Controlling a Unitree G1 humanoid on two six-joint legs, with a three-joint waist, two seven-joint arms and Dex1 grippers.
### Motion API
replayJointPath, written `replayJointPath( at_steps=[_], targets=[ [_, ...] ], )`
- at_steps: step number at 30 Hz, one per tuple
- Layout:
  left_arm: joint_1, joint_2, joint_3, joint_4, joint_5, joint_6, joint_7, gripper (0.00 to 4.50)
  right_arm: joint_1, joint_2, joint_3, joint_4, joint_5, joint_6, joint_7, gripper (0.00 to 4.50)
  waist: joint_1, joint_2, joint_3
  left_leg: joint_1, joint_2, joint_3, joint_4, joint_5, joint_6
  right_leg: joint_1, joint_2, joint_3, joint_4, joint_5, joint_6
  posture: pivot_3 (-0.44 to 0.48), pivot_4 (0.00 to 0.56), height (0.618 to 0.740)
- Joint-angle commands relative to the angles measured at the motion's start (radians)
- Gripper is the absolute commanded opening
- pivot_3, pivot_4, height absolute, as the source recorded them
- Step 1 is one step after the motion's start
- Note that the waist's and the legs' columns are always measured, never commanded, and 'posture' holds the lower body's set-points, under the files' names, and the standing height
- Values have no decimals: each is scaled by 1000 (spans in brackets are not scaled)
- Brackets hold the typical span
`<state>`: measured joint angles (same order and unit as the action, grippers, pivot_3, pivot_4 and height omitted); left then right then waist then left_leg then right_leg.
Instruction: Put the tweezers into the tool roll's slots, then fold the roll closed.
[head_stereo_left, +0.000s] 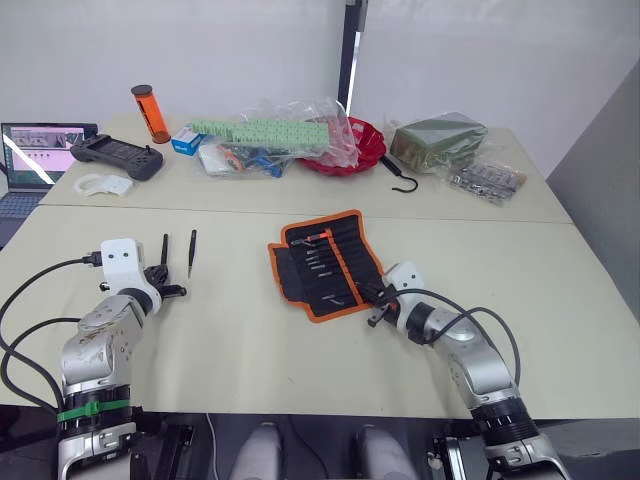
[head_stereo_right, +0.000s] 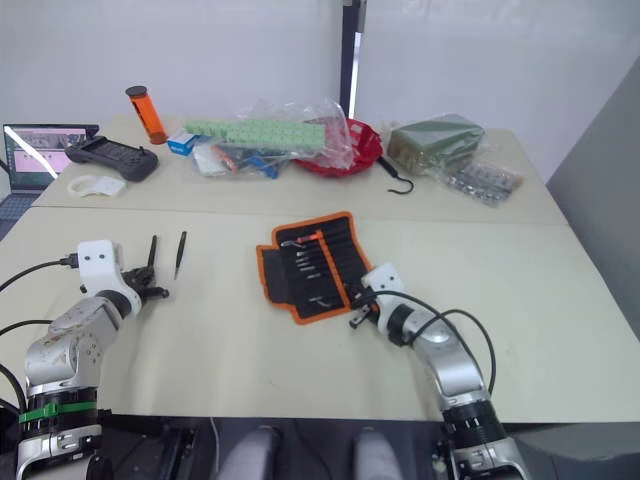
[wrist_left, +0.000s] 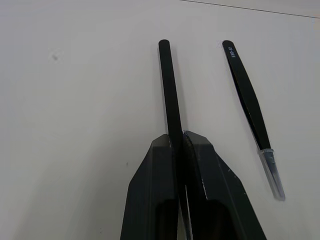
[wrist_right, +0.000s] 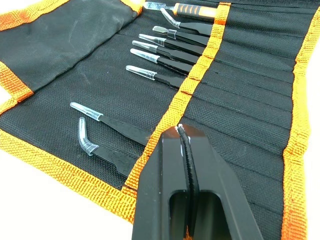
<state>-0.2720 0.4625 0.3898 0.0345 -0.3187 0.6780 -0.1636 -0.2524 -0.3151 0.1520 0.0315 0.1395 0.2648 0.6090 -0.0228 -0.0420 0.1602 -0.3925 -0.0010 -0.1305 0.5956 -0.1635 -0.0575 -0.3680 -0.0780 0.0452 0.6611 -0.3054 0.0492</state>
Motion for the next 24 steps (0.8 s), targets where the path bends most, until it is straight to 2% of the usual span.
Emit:
replayJointPath(
  at_steps=[1,5,12,16,20,24],
  targets=[
    [-7,20,47,-60,-3,-50,6,21,24,-8,26,39,-22,45,5,0,0,0,0,0,0,0,0,0,0,0,0,0,0,0,0,0,150,740],
    [-48,62,21,-122,-14,-81,-65,21,24,-8,26,40,-22,43,4,0,0,0,0,0,0,0,0,0,0,0,0,0,0,0,0,0,150,740],
    [-196,151,-140,-166,-23,-73,-257,21,35,7,25,34,-23,40,-17,0,1,1,1,0,0,0,0,0,0,0,1,0,-2,0,1,0,150,740],
    [-260,216,-325,-225,-48,-21,-474,21,54,16,18,26,-28,33,-45,0,-6,2,2,-1,0,0,-2,0,0,-1,1,0,-2,0,1,0,150,740],
    [-358,285,-526,-200,26,-46,-655,21,93,23,8,-9,-27,36,-80,0,-11,4,3,-2,0,0,-3,0,0,-2,1,0,-3,0,1,0,150,740],
    [-462,309,-674,-145,65,-6,-802,21,112,33,3,-27,-27,39,-113,0,-14,8,5,-3,0,0,-3,0,0,-2,1,0,-3,-3,4,0,150,740]
  ],
)
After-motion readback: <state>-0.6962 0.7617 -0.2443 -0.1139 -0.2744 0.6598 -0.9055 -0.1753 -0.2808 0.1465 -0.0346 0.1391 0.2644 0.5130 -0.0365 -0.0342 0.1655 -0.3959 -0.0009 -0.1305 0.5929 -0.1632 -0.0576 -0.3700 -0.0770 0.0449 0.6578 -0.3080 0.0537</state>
